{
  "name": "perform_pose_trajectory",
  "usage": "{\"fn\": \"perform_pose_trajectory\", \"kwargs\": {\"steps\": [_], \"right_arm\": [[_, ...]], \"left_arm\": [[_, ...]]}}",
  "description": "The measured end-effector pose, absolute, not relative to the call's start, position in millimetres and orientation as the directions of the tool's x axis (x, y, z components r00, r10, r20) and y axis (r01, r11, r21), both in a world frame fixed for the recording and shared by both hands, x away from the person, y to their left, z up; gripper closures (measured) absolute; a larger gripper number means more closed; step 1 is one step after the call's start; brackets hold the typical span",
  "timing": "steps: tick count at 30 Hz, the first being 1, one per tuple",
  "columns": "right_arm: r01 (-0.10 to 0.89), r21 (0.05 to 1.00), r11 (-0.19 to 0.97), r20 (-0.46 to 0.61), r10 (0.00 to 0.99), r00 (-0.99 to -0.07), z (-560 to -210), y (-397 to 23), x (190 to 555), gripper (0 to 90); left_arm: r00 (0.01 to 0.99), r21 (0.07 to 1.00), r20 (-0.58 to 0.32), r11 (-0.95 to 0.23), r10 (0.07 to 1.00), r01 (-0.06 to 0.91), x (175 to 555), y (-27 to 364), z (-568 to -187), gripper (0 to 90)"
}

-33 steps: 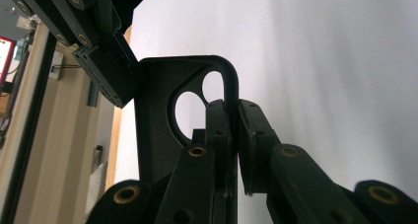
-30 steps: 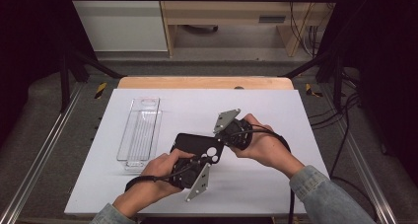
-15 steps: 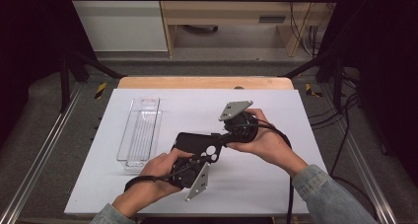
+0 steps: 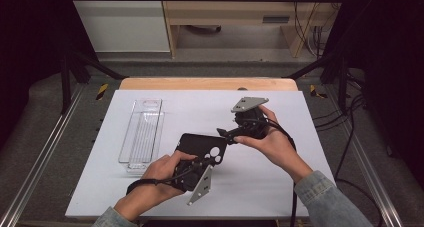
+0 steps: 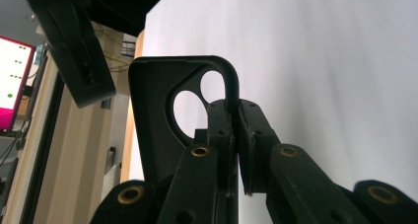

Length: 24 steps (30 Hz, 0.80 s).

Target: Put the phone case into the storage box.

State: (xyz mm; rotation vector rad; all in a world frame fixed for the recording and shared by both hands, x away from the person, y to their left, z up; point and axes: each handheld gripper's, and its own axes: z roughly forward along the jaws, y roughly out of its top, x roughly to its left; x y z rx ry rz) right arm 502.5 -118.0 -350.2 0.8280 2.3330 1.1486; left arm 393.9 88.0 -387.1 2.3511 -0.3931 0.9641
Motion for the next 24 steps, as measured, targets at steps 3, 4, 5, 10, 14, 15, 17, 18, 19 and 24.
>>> {"fn": "perform_pose_trajectory", "kwargs": {"steps": [3,4,5,10,14,15,17,18,19,24], "right_arm": [[0.339,0.829,0.446,-0.088,0.702,-0.707,-359.4,-122.9,506.5,12.0],[0.347,0.830,0.437,-0.080,0.709,-0.701,-361.7,-124.3,508.0,12.0],[0.355,0.831,0.429,-0.073,0.717,-0.693,-363.3,-125.5,509.5,12.0],[0.348,0.840,0.417,-0.082,0.730,-0.679,-368.3,-131.7,509.4,10.6],[0.358,0.850,0.385,-0.058,0.746,-0.664,-374.3,-138.8,506.2,9.8],[0.366,0.852,0.374,-0.048,0.752,-0.657,-376.2,-141.1,505.3,9.2],[0.375,0.860,0.347,-0.031,0.767,-0.641,-380.0,-146.1,503.2,8.4],[0.375,0.864,0.336,-0.030,0.777,-0.629,-382.2,-148.9,502.2,8.2],[0.375,0.868,0.327,-0.031,0.788,-0.615,-384.5,-151.6,500.9,8.4],[0.375,0.883,0.284,-0.024,0.824,-0.566,-399.1,-166.6,492.3,9.8]], "left_arm": [[0.694,0.375,0.717,-0.804,-0.064,-0.461,392.9,88.1,-386.9,84.7],[0.694,0.376,0.717,-0.803,-0.065,-0.463,392.6,88.3,-386.9,84.7],[0.694,0.378,0.717,-0.800,-0.066,-0.466,392.2,88.5,-386.8,84.7],[0.689,0.393,0.722,-0.788,-0.055,-0.474,390.6,89.7,-385.1,84.7],[0.687,0.388,0.724,-0.789,-0.058,-0.476,390.0,89.8,-384.2,84.7],[0.685,0.384,0.726,-0.790,-0.061,-0.478,389.2,90.1,-383.5,84.7],[0.680,0.381,0.731,-0.788,-0.063,-0.483,388.1,91.2,-382.2,84.7],[0.678,0.381,0.733,-0.789,-0.061,-0.483,387.6,92.0,-381.5,84.7],[0.684,0.399,0.728,-0.782,-0.048,-0.479,387.4,92.5,-382.0,84.7],[0.681,0.410,0.732,-0.780,-0.027,-0.472,389.3,95.3,-376.2,84.7]]}}
